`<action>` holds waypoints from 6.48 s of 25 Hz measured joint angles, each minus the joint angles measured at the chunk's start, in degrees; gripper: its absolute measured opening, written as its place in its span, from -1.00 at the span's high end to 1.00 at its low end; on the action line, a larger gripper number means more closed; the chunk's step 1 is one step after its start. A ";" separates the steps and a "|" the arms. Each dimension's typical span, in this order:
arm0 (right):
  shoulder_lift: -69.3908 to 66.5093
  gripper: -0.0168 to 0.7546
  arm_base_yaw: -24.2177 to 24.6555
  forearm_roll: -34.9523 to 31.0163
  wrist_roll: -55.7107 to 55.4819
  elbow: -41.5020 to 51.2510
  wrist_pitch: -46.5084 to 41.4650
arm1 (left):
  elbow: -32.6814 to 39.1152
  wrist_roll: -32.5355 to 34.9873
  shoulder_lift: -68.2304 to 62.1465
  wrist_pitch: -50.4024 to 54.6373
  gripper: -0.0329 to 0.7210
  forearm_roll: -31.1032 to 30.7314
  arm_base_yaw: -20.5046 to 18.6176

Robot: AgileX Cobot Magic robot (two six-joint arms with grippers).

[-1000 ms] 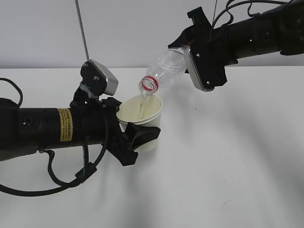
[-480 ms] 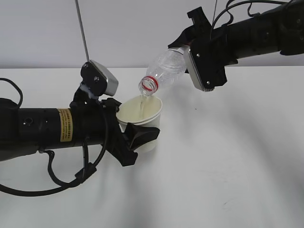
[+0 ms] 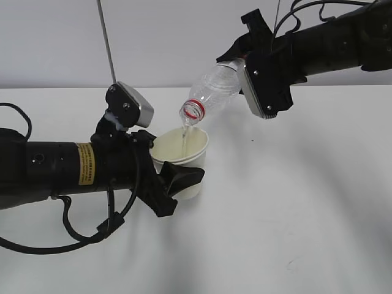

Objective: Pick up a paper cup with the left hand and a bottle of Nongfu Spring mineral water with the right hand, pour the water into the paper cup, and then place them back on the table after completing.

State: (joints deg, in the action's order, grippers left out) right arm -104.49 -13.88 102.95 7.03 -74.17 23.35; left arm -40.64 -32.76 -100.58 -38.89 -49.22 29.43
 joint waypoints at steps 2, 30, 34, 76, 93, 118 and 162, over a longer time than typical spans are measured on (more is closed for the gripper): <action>0.00 -0.20 0.00 0.00 0.10 0.00 0.00 | 0.00 0.00 0.00 0.00 -0.16 -0.02 0.00; 0.00 -0.20 0.00 0.00 0.73 0.00 0.00 | 0.00 0.00 0.00 1.63 -0.15 -0.25 0.00; 0.00 -0.20 0.00 -0.10 0.73 0.00 0.00 | 0.00 0.00 0.00 1.63 -0.15 -1.17 0.00; 0.00 -0.20 0.00 -0.21 -5.28 -0.08 -0.15 | 0.00 0.00 0.00 1.63 -0.15 -2.53 0.00; -2.34 -0.20 0.00 -3.35 -47.52 -0.21 -0.02 | 0.00 0.00 0.00 1.63 -0.15 2.40 -8.69; -15.80 -0.20 0.00 -48.83 -41.29 -0.43 16.95 | 0.00 14.88 -10.28 -10.07 -0.15 20.70 -13.95; -17.23 -0.25 1.84 -52.81 -33.24 12.13 25.57 | -0.46 14.88 -14.77 -7.81 -0.54 15.83 -13.89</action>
State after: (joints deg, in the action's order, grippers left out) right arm -121.72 -12.04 50.14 -26.20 -62.03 48.92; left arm -41.10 -17.88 -115.35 -46.70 -33.40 15.54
